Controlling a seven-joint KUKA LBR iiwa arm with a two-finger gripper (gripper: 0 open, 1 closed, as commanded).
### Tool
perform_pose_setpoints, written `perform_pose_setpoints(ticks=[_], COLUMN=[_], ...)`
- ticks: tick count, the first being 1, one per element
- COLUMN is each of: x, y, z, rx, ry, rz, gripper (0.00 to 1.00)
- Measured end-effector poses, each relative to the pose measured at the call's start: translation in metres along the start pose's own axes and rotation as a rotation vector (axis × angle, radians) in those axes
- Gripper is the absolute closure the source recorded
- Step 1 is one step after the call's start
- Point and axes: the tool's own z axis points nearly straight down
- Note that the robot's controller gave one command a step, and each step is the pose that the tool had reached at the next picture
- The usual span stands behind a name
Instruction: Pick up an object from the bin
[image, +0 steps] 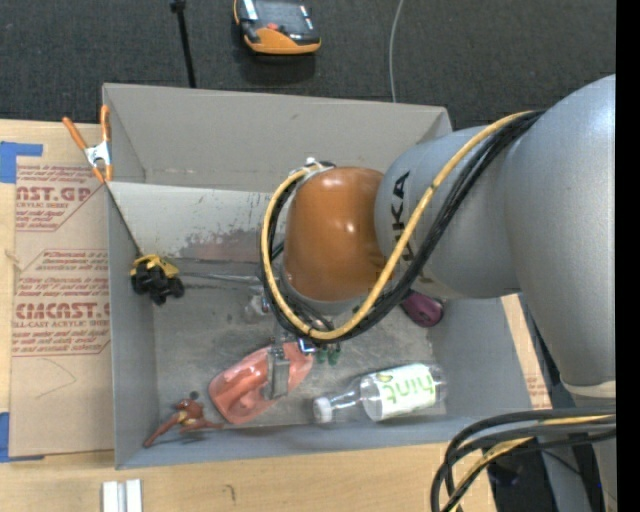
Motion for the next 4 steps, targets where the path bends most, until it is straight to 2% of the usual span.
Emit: perform_pose_setpoints(ticks=[1, 2, 3, 4], x=[0.015, 0.015, 0.013, 0.011], y=[-0.006, -0.006, -0.006, -0.009], z=[0.053, 0.053, -0.005, -0.074], rx=[-0.003, -0.003, 0.001, 0.0], ry=[-0.007, -0.007, 0.013, 0.01], rz=[-0.279, -0.279, -0.296, -0.297], gripper=[1.0, 1.0, 1.0, 1.0])
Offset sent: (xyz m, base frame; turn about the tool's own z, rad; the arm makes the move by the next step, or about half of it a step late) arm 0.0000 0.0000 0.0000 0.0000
